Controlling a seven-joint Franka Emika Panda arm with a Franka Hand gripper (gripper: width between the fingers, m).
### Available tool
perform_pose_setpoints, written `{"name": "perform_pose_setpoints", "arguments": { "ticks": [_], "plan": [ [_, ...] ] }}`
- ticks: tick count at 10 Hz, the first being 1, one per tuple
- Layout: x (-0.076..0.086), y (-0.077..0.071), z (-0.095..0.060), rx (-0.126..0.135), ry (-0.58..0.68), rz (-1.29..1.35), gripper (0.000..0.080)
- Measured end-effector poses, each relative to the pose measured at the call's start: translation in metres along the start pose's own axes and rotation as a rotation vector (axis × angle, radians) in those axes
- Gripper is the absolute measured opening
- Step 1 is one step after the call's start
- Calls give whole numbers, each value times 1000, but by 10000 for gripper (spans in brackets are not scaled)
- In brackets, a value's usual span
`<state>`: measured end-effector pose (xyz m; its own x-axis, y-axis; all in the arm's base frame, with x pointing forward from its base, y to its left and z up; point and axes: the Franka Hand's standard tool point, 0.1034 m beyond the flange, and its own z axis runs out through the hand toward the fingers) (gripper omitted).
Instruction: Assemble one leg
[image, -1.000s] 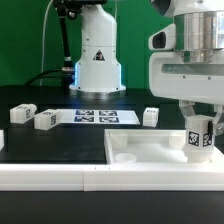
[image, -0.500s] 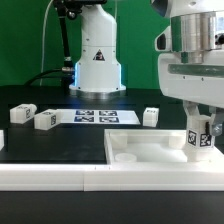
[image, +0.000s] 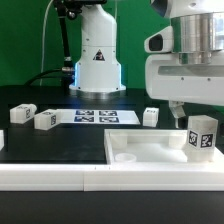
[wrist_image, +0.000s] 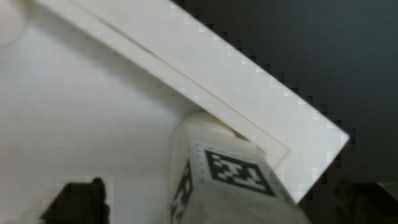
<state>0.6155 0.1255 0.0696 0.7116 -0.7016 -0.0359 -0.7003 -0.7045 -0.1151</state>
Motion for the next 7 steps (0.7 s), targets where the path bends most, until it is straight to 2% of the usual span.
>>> {"name": "perform_pose_setpoints", "arguments": {
  "ticks": [1,4,7],
  "plan": [
    [-1,-1,0,-24,-23,-136,643],
    [1,-3,-3,-63,-18,-453,648],
    [8,-2,-4,-56,-1,-679,648]
  ]
}}
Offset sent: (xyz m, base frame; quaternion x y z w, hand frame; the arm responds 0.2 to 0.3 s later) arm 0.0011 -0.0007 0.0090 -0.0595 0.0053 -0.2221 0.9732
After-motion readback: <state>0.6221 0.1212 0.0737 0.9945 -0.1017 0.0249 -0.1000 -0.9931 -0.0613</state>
